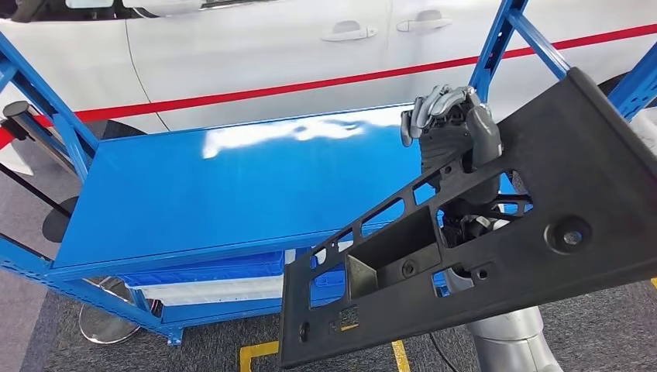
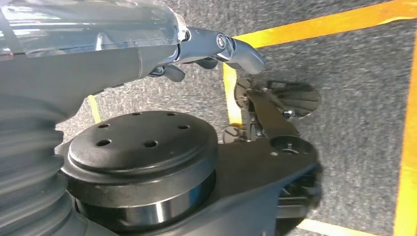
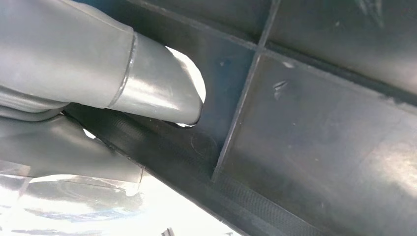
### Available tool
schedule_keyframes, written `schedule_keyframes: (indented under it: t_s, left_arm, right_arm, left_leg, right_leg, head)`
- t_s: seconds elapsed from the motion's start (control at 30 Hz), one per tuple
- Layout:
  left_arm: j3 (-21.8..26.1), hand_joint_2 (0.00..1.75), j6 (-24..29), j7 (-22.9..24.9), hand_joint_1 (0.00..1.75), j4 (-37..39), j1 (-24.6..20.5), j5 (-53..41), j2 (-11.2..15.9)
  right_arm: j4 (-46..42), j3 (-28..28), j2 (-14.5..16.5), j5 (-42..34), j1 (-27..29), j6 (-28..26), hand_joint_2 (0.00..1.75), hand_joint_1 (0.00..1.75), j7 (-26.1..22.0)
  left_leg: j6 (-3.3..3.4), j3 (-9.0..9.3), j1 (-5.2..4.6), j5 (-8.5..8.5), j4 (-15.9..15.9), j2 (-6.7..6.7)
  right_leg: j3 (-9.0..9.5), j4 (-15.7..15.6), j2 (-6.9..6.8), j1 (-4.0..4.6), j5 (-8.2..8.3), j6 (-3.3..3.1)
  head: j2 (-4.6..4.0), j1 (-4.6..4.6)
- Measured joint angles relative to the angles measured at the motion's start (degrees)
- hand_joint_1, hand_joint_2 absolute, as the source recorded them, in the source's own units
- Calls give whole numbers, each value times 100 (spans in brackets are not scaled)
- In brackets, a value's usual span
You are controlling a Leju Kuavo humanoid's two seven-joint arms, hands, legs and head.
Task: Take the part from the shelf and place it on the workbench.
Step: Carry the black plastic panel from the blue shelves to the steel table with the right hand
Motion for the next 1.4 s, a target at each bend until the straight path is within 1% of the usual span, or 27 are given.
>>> schedule_keyframes:
  t_s: [0.03,0.07,0.1,0.13,0.17,0.2,0.23,0.27,0.3,0.33,0.4,0.43,0.47,0.5,0.53,0.57,0.6,0.63,0.67,0.7,0.73,0.77,0.8,0.87,0.97,1.27,1.4]
  left_arm:
    - [0,175,0,-16,0,0,1,1,0]
    - [0,175,0,-32,0,0,2,1,0]
    - [0,175,0,-46,0,0,3,1,0]
    - [0,175,0,-56,0,0,4,1,0]
    - [0,175,1,-62,0,0,4,1,0]
    - [0,175,1,-67,0,0,2,1,0]
    - [0,175,2,-69,0,0,-4,1,1]
    - [1,175,4,-71,0,0,-13,1,1]
    - [1,175,8,-72,0,0,-21,2,2]
    - [2,175,11,-72,0,0,-27,3,2]
    - [2,175,20,-70,0,0,-24,5,0]
    - [2,175,30,-69,0,1,-20,5,-2]
    - [2,175,40,-69,0,1,-17,5,-4]
    - [2,175,51,-68,0,1,-16,5,-5]
    - [2,175,61,-67,0,1,-16,5,-6]
    - [2,175,65,-66,0,1,-15,5,-7]
    - [2,175,68,-64,0,0,-12,5,-7]
    - [2,175,70,-62,0,0,-10,5,-7]
    - [2,175,73,-58,0,0,-9,5,-8]
    - [2,175,74,-55,0,0,-10,5,-8]
    - [2,175,76,-53,0,0,-12,5,-8]
    - [2,175,80,-50,0,0,-16,5,-9]
    - [2,175,84,-46,0,0,-20,6,-9]
    - [2,175,97,-36,0,1,-22,7,-8]
    - [3,175,112,-31,0,0,-22,7,-7]
    - [23,175,120,-70,0,0,-24,7,-7]
    - [48,175,126,-77,0,0,-19,7,-7]
  right_arm:
    - [8,0,0,7,3,4,0,175,-5]
    - [19,0,0,14,9,7,0,175,-13]
    - [32,0,0,19,17,8,0,175,-24]
    - [43,0,0,22,24,8,0,175,-36]
    - [50,0,0,24,29,8,0,175,-50]
    - [54,0,0,25,30,8,0,175,-61]
    - [54,0,2,26,27,8,0,175,-69]
    - [53,0,4,29,18,6,0,175,-73]
    - [53,0,7,34,6,3,0,175,-70]
    - [53,0,10,38,-6,-2,0,175,-63]
    - [55,0,14,43,-31,-13,0,175,-50]
    - [57,0,15,44,-45,-18,0,175,-45]
    - [62,0,15,45,-60,-21,0,175,-40]
    - [70,0,15,45,-76,-26,0,175,-32]
    - [81,0,15,46,-88,-31,0,175,-16]
    - [96,0,15,46,-95,-37,0,175,0]
    - [113,0,15,45,-98,-45,0,175,14]
    - [129,0,15,45,-100,-52,0,175,23]
    - [144,0,15,44,-107,-60,0,175,25]
    - [155,0,16,44,-122,-68,0,175,25]
    - [163,0,16,44,-146,-74,0,175,25]
    - [170,0,20,43,-181,-78,0,175,26]
    - [176,0,24,39,-214,-80,0,175,28]
    - [189,0,30,29,-249,-82,0,175,33]
    - [207,0,31,22,-264,-82,0,175,35]
    - [291,0,31,22,-300,-81,0,175,34]
    - [305,2,32,32,-295,-81,0,175,26]
  left_leg:
    - [-21,-108,4,-249,366,0]
    - [-35,-186,7,-403,712,1]
    - [-41,-201,9,-427,937,1]
    - [-39,-132,9,-330,993,1]
    - [-28,31,9,-161,857,1]
    - [-6,286,8,-6,553,0]
    - [26,591,-2,47,143,0]
    - [65,865,-14,17,-264,-1]
    - [103,1055,-29,-52,-572,-2]
    - [141,1146,-48,-116,-753,-2]
    - [214,1142,-39,-64,-845,3]
    - [249,1131,-28,-12,-871,8]
    - [286,1112,-14,41,-895,14]
    - [311,1085,-10,85,-905,22]
    - [332,1045,-15,116,-904,24]
    - [344,1006,-19,141,-897,28]
    - [343,974,-21,160,-888,28]
    - [340,947,-22,171,-876,27]
    - [334,927,-22,175,-858,25]
    - [323,914,-22,171,-836,22]
    - [305,895,-28,159,-808,20]
    - [281,871,-38,145,-770,18]
    - [251,842,-47,138,-744,18]
    - [240,795,-67,134,-708,21]
    - [261,790,-70,149,-724,22]
    - [184,800,-63,193,-775,17]
    - [170,796,-64,201,-772,17]
  right_leg:
    - [-75,0,0,5,50,-14]
    - [-151,1,0,10,100,-16]
    - [-225,3,-1,14,154,-12]
    - [-295,5,-1,16,207,-4]
    - [-357,6,-1,17,257,8]
    - [-407,8,0,19,303,23]
    - [-444,12,1,24,344,43]
    - [-468,16,0,29,384,70]
    - [-480,15,-4,31,424,103]
    - [-483,5,-9,29,465,139]
    - [-488,-22,-13,21,526,210]
    - [-517,20,-9,18,480,242]
    - [-588,176,-4,17,347,268]
    - [-701,458,0,9,142,287]
    - [-839,828,1,8,-90,307]
    - [-964,1202,1,5,-281,322]
    - [-1025,1449,1,4,-375,334]
    - [-992,1505,0,1,-366,340]
    - [-849,1342,-1,-2,-264,340]
    - [-619,1007,-2,-5,-108,331]
    - [-382,642,-3,-2,-1,310]
    - [-200,319,-2,8,60,283]
    - [-100,119,1,16,74,252]
    - [-89,8,8,25,48,215]
    - [-99,4,13,29,55,200]
    - [-102,8,7,42,70,150]
    - [-101,8,2,40,80,143]
  head:
    - [0,-3]
    - [0,-2]
    - [0,-2]
    - [0,-2]
    - [0,-2]
    - [0,-3]
    - [0,-3]
    - [0,-2]
    - [0,0]
    - [0,2]
    - [0,4]
    - [0,6]
    - [0,8]
    - [0,12]
    - [0,15]
    - [0,16]
    - [0,17]
    - [0,16]
    - [0,17]
    - [0,17]
    - [0,17]
    - [0,16]
    - [0,14]
    - [0,11]
    - [0,10]
    - [0,12]
    - [0,12]
